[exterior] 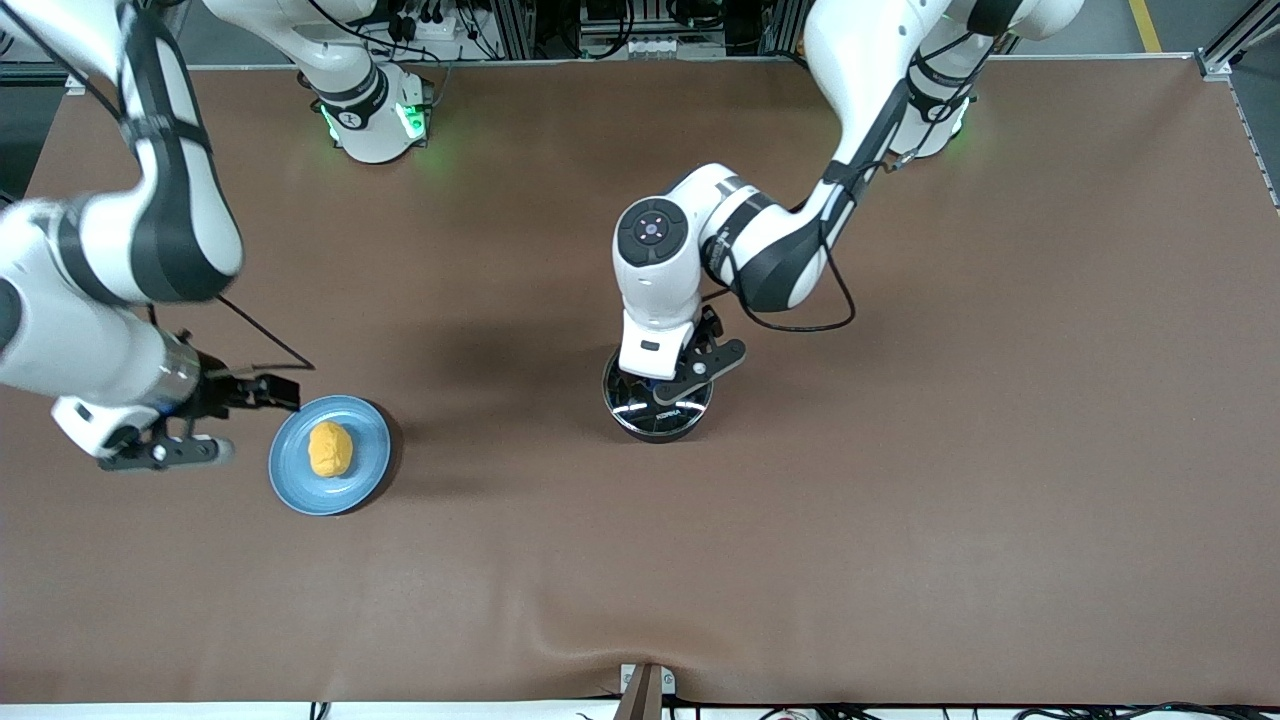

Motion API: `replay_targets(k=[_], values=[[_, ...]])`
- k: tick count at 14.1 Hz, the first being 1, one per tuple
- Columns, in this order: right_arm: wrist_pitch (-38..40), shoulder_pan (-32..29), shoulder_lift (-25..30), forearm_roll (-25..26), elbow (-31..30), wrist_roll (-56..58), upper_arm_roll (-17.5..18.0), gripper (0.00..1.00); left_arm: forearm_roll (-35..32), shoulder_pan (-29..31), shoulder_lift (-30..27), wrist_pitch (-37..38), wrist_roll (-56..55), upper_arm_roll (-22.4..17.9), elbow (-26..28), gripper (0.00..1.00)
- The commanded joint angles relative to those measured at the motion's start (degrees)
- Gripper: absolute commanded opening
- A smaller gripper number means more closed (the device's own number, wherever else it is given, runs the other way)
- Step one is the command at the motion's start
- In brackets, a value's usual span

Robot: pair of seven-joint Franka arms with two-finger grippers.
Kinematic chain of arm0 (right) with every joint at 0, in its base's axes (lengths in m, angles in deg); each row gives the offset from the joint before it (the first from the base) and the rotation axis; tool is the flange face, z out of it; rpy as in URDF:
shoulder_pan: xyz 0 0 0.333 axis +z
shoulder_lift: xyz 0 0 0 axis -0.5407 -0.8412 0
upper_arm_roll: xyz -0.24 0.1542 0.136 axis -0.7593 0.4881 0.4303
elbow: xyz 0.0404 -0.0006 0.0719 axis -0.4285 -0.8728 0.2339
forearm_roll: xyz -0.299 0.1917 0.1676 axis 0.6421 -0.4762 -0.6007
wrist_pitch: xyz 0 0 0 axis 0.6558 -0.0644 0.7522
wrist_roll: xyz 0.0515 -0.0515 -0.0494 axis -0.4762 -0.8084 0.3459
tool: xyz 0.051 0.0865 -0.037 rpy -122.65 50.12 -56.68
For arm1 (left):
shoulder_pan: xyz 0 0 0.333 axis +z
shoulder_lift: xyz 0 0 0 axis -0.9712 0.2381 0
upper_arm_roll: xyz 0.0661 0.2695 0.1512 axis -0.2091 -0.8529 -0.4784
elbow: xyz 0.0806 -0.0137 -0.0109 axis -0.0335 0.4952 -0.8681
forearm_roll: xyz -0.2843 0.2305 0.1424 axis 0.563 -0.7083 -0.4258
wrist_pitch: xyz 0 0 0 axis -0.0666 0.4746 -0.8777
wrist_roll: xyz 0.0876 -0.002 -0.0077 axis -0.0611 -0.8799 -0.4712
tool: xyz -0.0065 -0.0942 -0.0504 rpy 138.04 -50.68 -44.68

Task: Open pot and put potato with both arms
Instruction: 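Reach the left gripper to the lid knob while the right gripper reaches the potato, then grasp the blue lid knob with the left gripper while the right gripper grasps the potato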

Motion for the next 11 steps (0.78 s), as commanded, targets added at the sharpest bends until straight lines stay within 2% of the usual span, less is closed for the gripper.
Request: replay_targets(k=[1, 6, 9, 11], values=[[-7.16, -0.95, -2.15, -0.08, -3.74, 0.73, 0.21, 1.00, -0.70, -0.09, 1.55, -1.03, -3.82, -0.81, -2.15, 1.00], [-20.18, -3.06, -5.49, -0.43, -10.78, 4.94, 0.29, 1.00, -0.70, -0.26, 4.10, -4.72, -9.62, -0.55, -2.15, 1.00], [-22.65, -3.24, -7.51, -0.52, -11.85, 5.30, 0.29, 1.00, -0.70, -0.26, 4.81, -5.61, -11.04, -0.46, -2.06, 1.00], [-23.53, -3.15, -9.10, -3.05, -11.85, 5.47, 0.38, 1.00, -0.61, -0.26, 4.89, -5.61, -10.96, -0.37, -2.06, 1.00]])
